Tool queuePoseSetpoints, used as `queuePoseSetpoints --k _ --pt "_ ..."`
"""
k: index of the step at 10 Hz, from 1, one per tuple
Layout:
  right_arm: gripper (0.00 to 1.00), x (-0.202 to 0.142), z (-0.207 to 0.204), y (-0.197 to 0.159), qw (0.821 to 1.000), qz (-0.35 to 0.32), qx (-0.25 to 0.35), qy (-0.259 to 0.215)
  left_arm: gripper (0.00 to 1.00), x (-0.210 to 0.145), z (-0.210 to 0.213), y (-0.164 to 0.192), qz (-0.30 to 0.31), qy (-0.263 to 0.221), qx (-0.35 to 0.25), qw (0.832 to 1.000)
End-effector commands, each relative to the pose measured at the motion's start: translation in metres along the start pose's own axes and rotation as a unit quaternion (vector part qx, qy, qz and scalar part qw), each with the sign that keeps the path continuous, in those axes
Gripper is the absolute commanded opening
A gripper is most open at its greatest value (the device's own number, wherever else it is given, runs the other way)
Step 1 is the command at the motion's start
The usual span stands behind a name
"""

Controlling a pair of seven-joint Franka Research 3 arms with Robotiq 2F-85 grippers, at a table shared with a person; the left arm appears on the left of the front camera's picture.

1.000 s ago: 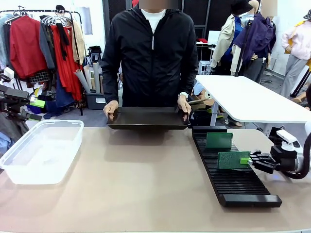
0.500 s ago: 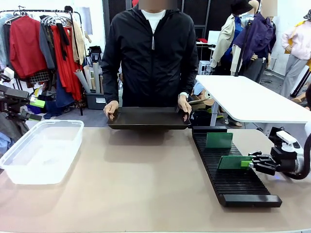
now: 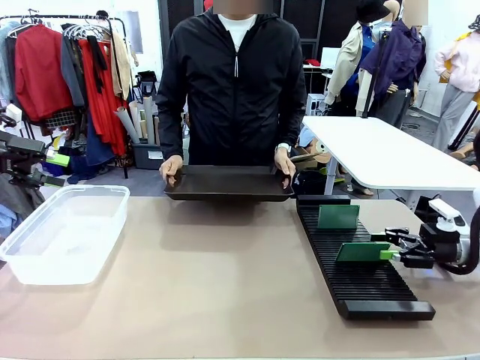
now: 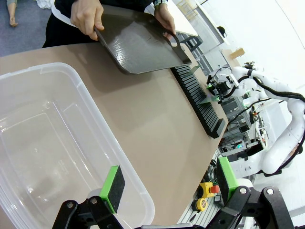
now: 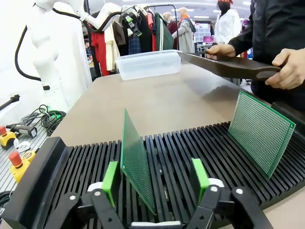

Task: Sort PCBs into racks and boxes based on the side picked up.
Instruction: If the short side of the Blank PCB is picked up, insert it into the PCB Rack ; if the long side is picked up, place it in the Organizing box.

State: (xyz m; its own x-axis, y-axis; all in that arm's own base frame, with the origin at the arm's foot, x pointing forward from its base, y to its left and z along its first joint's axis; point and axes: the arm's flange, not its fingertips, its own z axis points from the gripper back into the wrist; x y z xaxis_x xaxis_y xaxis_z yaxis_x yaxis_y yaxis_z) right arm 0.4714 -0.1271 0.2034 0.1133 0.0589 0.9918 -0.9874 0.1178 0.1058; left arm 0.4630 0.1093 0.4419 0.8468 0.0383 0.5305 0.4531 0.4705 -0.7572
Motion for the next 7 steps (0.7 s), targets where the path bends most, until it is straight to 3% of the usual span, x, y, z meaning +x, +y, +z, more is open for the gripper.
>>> queuePoseSetpoints --k 1,6,7 --pt "1.00 0.0073 0.0011 -0.0078 1.000 -0.018 -0.011 -0.002 1.00 0.0008 0.0009 -0.0023 0.001 0.000 0.000 1.000" --pt "1.00 0.0108 0.0007 -0.0084 0.999 -0.039 -0.001 0.001 1.00 0.0008 0.0009 -0.0023 0.001 0.000 0.000 1.000" --pt "1.00 0.0027 0.0011 -0.0033 1.000 -0.018 -0.002 0.001 1.00 0.0008 0.0009 -0.0023 0.001 0.000 0.000 1.000"
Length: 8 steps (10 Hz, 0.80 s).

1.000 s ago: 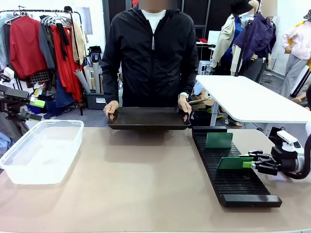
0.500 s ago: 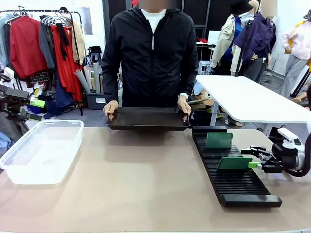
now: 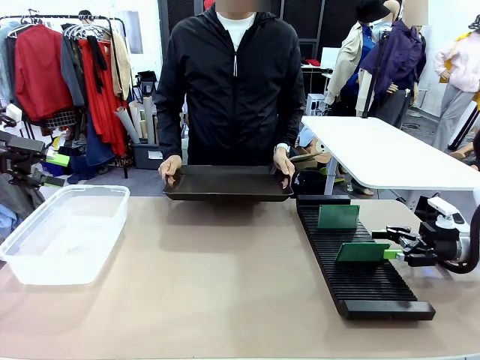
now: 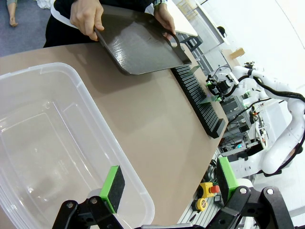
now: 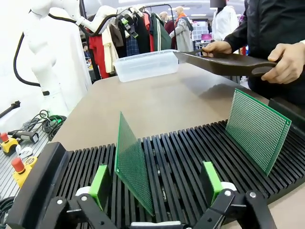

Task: Sort PCBs into racks and boxes based on the side picked up.
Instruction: If the short side of the Blank PCB is picked up, insert it into the PCB Rack ; if the long side is picked up, place it in the Organizing box.

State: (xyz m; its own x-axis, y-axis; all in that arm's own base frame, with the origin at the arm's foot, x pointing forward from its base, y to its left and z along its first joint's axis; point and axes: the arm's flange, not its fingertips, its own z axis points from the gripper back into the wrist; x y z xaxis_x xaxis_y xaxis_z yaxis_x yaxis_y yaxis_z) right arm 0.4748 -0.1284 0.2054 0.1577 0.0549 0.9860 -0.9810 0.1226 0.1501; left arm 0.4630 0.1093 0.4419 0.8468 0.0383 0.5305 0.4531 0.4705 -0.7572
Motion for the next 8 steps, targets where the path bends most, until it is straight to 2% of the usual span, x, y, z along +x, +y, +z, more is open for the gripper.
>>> queuePoseSetpoints --k 1,8 --pt "1.00 0.0004 0.0001 -0.0001 1.000 0.005 0.000 0.000 1.00 0.0008 0.0009 -0.0023 0.001 0.000 0.000 1.000" --pt "1.00 0.0004 0.0001 -0.0001 1.000 0.005 0.000 0.000 1.00 0.0008 0.0009 -0.0023 0.001 0.000 0.000 1.000"
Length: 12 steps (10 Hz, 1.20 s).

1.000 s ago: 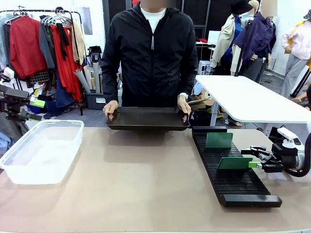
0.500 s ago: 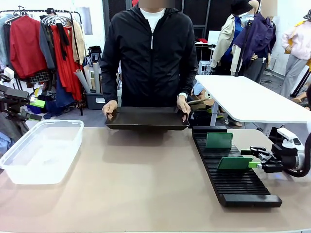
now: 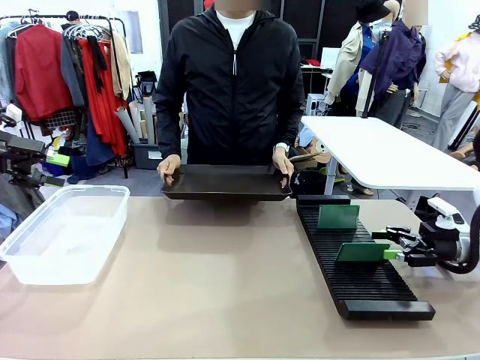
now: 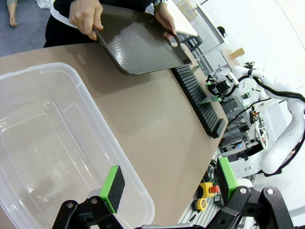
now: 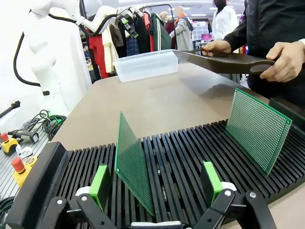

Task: Sort PCBs into racks and boxes based on the side picked up.
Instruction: If the short side of the Blank PCB is picked up, insert it into the PCB Rack ; if the long side is picked up, place it in the Organizing box.

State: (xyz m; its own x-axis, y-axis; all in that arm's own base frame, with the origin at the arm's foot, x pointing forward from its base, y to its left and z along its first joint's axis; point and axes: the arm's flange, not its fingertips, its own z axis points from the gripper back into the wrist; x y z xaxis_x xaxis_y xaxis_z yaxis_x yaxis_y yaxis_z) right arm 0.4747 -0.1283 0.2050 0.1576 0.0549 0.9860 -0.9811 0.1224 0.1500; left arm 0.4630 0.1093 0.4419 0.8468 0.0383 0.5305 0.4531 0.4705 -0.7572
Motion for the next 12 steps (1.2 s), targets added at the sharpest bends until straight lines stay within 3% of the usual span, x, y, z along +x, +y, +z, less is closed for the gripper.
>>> queuePoseSetpoints --k 1,8,12 --pt "1.00 0.001 0.000 0.000 1.000 0.005 0.000 0.000 1.00 0.001 0.001 -0.002 0.001 0.000 0.000 1.000" --pt "1.00 0.000 0.000 0.000 1.000 0.000 0.000 0.000 1.00 0.001 0.001 -0.002 0.001 0.000 0.000 1.000" --pt "1.00 0.070 -0.015 0.025 0.998 -0.062 0.009 0.008 1.00 0.001 0.001 -0.002 0.001 0.000 0.000 1.000"
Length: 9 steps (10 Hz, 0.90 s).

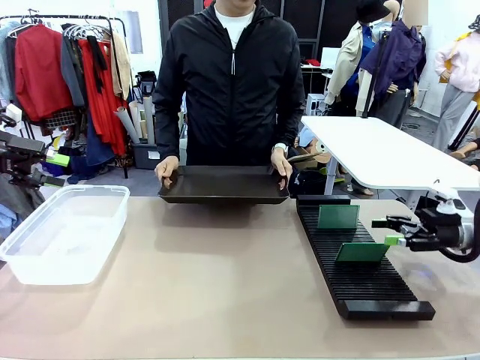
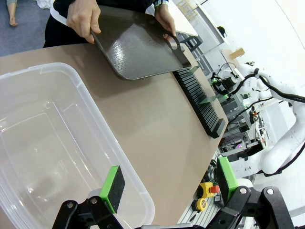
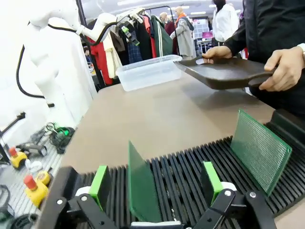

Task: Sort PCBs into racks and boxes based on the side picked up.
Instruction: If the short side of the Blank PCB is picked up, insert it into the PCB Rack ; if the long side is picked up, place it in the Organizing box.

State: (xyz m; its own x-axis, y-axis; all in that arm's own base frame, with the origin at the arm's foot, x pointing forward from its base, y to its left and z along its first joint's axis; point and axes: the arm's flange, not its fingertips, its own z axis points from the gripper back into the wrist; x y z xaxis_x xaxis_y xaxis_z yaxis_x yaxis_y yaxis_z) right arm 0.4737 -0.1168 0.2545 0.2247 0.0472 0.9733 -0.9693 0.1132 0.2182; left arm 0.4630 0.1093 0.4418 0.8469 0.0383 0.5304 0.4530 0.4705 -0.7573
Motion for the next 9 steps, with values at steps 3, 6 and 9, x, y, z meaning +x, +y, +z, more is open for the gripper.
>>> queuePoseSetpoints --k 3,6,9 --pt "1.00 0.066 -0.027 0.049 0.993 -0.112 -0.003 0.032 1.00 0.001 0.001 -0.002 0.001 0.000 0.000 1.000" --pt "1.00 0.098 -0.045 0.086 0.967 -0.248 -0.036 0.046 1.00 0.001 0.001 -0.002 0.001 0.000 0.000 1.000" --pt "1.00 0.117 -0.052 0.119 0.927 -0.367 -0.061 0.047 1.00 0.001 0.001 -0.002 0.001 0.000 0.000 1.000"
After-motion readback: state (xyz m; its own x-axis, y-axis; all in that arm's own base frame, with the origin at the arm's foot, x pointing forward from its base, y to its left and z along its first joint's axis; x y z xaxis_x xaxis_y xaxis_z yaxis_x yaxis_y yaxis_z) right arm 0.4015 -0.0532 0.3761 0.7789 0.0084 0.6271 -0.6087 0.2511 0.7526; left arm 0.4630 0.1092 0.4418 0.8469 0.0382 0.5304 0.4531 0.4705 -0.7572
